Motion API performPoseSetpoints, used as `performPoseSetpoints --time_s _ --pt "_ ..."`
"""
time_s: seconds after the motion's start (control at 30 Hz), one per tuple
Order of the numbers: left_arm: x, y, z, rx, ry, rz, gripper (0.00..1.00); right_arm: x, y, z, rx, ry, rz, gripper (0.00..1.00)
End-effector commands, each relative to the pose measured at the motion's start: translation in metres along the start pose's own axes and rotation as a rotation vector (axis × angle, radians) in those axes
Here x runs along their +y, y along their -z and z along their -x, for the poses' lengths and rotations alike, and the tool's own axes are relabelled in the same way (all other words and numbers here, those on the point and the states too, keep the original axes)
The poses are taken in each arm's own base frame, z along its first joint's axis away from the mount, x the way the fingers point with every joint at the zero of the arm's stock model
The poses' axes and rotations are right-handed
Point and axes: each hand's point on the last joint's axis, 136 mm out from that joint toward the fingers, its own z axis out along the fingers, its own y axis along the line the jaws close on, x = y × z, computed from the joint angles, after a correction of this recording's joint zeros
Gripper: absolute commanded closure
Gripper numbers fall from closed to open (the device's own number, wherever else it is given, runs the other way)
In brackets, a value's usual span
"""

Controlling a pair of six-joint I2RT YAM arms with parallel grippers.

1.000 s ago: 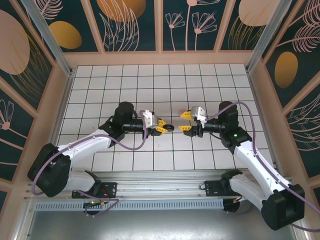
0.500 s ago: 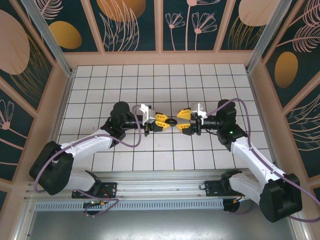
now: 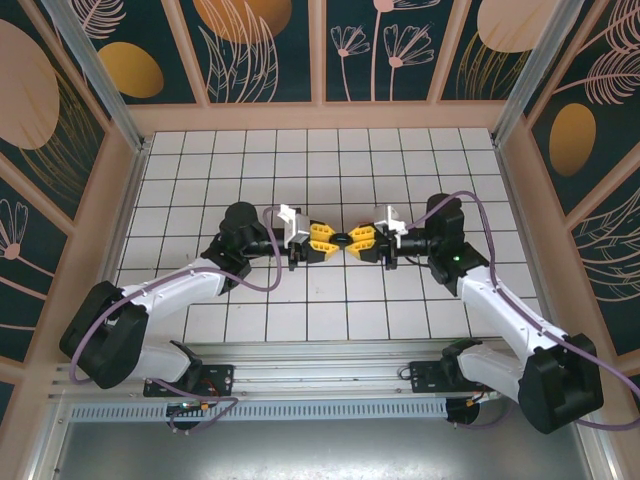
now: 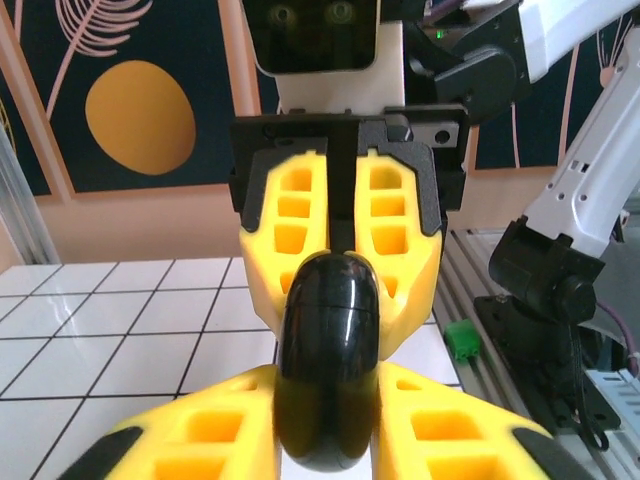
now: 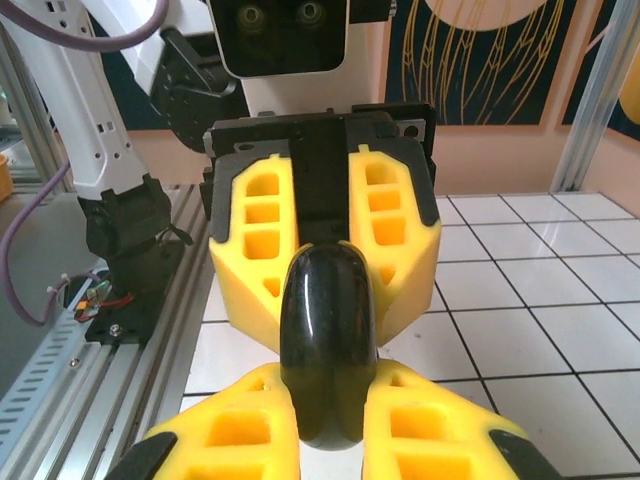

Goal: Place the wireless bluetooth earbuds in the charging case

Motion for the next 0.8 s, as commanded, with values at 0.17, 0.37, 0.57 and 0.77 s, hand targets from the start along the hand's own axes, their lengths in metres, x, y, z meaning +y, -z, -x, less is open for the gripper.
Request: performPoseSetpoints --time_s 0.17,0.37,0.57,0.77 --pt "0.01 0.005 -0.026 0.247 -0.159 0.054 0.62 -0.014 0.007 -0.021 0.303 0.065 -0.083 0.9" --pt "0.014 0.007 -0.03 0.284 -0.181 0.064 0.6 -0.017 0.0 -0.036 0.432 0.076 -0.059 0.9" --pt "0.011 0.005 -0.035 0.289 -0.159 0.037 0.63 -0.014 -0.011 -0.029 0.399 0.102 -0.024 0.9" --pt "0.01 0.005 -0.036 0.295 -0.162 0.025 0.64 -0.013 -0.018 -0.029 0.39 0.105 -0.002 0.9"
